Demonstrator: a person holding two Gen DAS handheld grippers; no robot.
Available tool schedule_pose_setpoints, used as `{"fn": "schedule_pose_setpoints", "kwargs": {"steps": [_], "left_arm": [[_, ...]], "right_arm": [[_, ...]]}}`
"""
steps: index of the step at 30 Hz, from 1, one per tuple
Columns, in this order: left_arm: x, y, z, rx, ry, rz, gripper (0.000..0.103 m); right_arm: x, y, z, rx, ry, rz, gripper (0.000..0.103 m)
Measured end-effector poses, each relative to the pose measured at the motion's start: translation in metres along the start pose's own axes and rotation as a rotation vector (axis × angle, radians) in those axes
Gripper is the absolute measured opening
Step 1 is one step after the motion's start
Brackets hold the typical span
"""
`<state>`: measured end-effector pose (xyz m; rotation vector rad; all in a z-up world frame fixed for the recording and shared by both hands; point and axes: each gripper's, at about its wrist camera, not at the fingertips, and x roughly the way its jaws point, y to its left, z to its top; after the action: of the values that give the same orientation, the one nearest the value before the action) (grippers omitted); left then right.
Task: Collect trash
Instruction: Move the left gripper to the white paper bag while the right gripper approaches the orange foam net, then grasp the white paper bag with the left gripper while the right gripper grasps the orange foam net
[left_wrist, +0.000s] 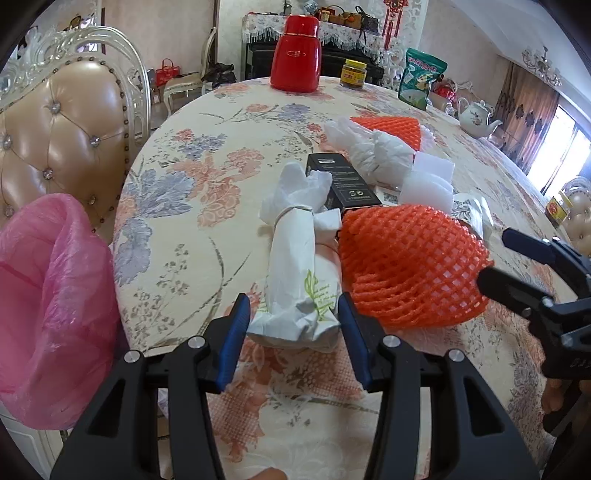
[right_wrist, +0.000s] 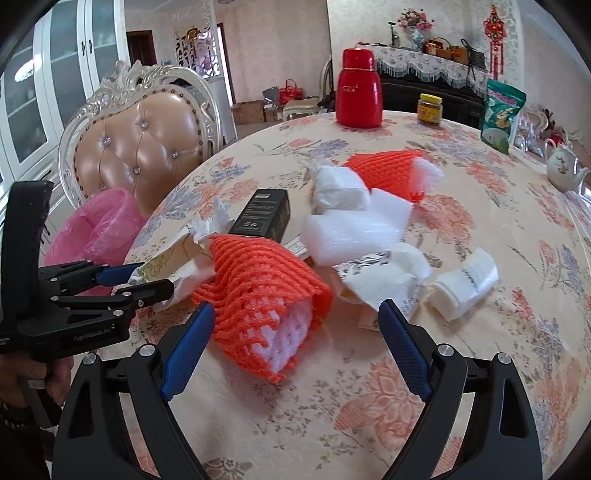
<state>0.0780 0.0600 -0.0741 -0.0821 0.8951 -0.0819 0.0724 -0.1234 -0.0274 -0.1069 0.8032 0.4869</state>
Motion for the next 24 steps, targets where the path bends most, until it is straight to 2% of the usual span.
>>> {"fn": "schedule_pose_setpoints", "kwargs": {"steps": [8,15,17,19,20,22,23,24], "left_arm": [[-0.021,0.007,-0.001,-0.014,-0.038,-0.002,0.048],[-0.030,0.013,-0.003,-0.025,-0.056,-0.003,0.048],[-0.031,0.013,-0.004,-0.028,-0.058,-0.006,0.048],[-0.033,0.014,-0.004,-0.029,-0.061,-0.007,0.048],[-0.033,0.014,-0.005,-0.029,-0.062,-0.008,0.048],[-0.035,0.014,-0.005,-0.028,-0.064,-0.008,0.048],[-0.035,0.014,-0.006,-0.028,-0.064,-0.009,0.048],[-0.036,0.014,-0.006,-0.029,-0.065,-0.009,0.048]], "right_arm": [[0.016,0.007,-0.006,0.033,0.061,0.001,0.085],[0.014,0.018,-0.011,0.017,0.053,0.028,0.085],[0.018,0.021,-0.011,0.007,0.061,0.022,0.079],[0.023,0.022,-0.010,0.003,0.075,0.021,0.066],[0.025,0.023,-0.010,-0.002,0.081,0.024,0.063],[0.029,0.025,-0.009,-0.005,0.089,0.027,0.048],[0.030,0.025,-0.009,0.000,0.088,0.036,0.046],[0.029,0.024,-0.010,0.004,0.085,0.044,0.038]]}}
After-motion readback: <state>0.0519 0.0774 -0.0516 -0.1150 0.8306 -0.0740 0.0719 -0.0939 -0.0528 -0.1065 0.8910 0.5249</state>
